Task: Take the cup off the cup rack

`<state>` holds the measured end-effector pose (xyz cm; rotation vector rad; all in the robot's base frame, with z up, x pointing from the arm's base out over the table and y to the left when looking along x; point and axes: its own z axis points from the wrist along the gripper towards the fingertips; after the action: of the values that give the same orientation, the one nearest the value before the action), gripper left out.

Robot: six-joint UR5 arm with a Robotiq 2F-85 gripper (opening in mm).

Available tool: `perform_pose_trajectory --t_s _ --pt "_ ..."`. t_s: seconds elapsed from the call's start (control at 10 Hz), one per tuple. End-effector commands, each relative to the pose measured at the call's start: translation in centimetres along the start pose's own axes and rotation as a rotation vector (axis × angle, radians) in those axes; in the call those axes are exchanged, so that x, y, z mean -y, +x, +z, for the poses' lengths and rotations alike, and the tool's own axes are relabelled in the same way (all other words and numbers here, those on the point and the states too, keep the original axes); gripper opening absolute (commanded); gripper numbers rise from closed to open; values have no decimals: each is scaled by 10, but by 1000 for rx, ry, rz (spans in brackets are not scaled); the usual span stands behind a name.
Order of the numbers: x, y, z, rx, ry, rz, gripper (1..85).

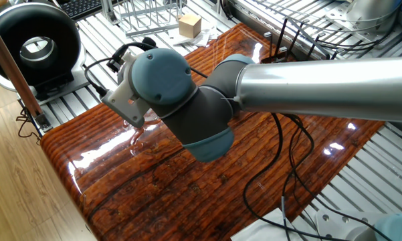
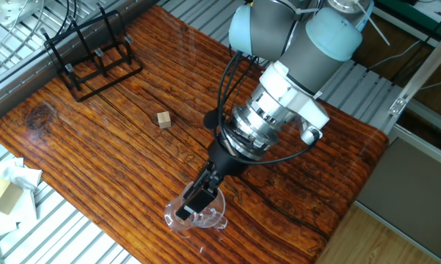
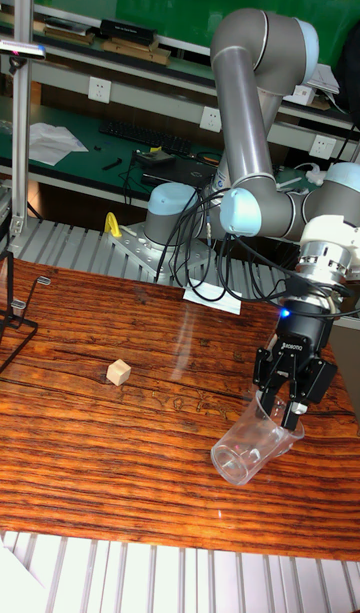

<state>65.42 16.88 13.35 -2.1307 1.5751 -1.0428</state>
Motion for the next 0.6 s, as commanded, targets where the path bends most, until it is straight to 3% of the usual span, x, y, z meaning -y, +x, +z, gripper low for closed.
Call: perform_pose_trajectory --t_s 0.0,0.3,0.5 --pt "-7 -5 1 25 -28 23 553" --pt "-9 -20 0 83 -36 51 593" --pt "-12 -19 0 78 -48 36 617"
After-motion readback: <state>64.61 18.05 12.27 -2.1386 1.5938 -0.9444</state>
